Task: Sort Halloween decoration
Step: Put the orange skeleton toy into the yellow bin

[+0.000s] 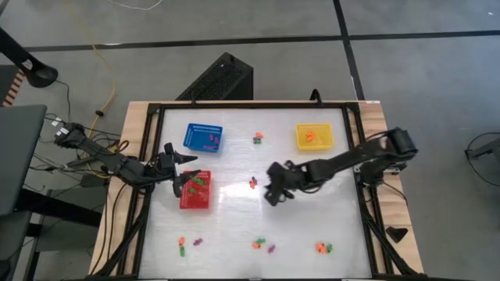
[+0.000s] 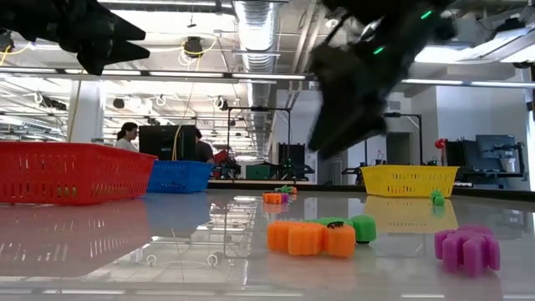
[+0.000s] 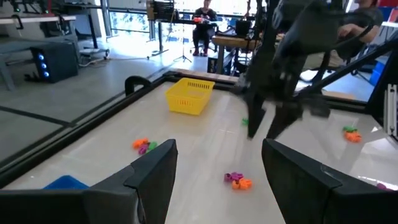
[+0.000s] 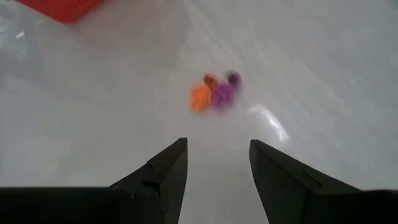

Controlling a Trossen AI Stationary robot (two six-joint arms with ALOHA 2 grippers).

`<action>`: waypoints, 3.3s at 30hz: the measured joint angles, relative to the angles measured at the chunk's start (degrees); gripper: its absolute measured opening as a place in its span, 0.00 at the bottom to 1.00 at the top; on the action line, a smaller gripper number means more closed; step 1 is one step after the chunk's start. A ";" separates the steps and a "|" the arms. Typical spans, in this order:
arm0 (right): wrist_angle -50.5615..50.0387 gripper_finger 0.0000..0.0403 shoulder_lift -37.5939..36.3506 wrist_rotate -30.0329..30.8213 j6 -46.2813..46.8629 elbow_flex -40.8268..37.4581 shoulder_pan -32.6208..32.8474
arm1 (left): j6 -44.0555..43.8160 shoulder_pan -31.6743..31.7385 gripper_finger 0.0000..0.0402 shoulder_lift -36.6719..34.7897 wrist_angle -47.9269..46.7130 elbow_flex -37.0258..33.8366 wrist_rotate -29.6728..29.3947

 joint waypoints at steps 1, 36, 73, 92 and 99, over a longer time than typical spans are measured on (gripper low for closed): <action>1.02 0.50 1.83 -1.41 -1.29 0.89 -1.03 | 0.00 0.00 0.56 0.00 0.18 0.00 0.00; -40.10 0.50 6.04 -30.40 40.60 12.38 30.31 | -0.90 0.00 0.56 0.02 0.12 0.00 1.66; -31.87 0.65 10.61 -31.78 56.86 9.78 31.84 | -1.68 0.00 0.56 0.03 -1.18 0.00 1.64; -31.77 0.65 10.61 -30.17 58.41 9.78 31.62 | -2.13 0.00 0.56 0.02 -1.17 0.00 1.64; -30.56 0.65 12.33 -30.67 57.77 9.88 31.68 | -2.13 0.00 0.56 0.03 -1.19 0.00 1.64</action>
